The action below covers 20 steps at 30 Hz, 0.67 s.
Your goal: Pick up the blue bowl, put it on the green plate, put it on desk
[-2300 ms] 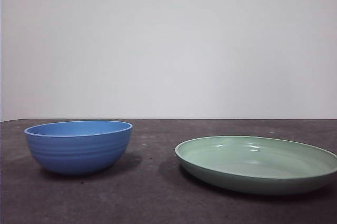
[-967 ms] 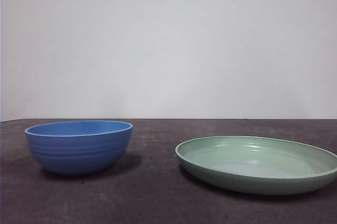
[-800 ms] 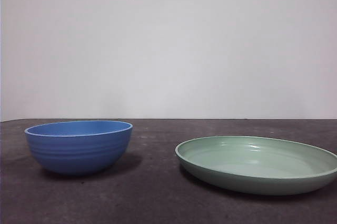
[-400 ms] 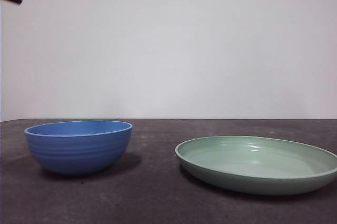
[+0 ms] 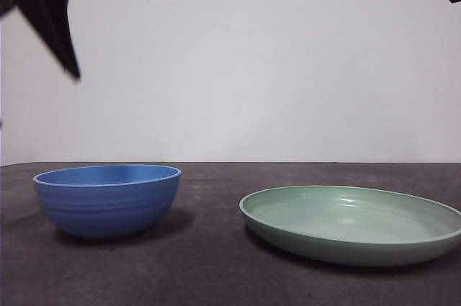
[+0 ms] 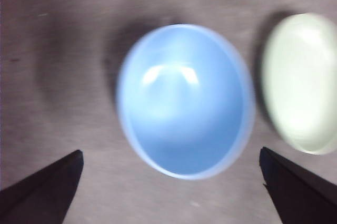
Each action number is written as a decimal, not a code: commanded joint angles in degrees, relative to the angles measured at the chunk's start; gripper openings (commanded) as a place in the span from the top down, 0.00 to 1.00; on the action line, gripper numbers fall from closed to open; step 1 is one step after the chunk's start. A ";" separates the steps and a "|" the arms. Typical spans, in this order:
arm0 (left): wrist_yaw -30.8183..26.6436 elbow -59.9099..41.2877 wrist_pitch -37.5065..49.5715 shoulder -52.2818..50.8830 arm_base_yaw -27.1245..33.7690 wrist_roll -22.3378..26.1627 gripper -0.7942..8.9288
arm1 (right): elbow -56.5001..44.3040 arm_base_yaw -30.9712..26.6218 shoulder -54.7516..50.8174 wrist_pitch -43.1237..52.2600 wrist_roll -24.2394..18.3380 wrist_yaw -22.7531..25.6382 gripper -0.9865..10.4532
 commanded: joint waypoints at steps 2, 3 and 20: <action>-2.56 0.87 1.90 5.57 -0.07 1.64 0.29 | 1.01 0.13 0.26 0.11 -0.85 -0.11 0.35; -2.91 0.87 2.25 6.88 -0.07 1.62 0.29 | 1.01 0.13 0.28 0.02 -0.85 -0.11 0.35; -2.99 0.87 10.08 19.50 -0.20 1.62 0.51 | 1.01 0.13 0.28 -0.33 -0.83 -0.11 0.35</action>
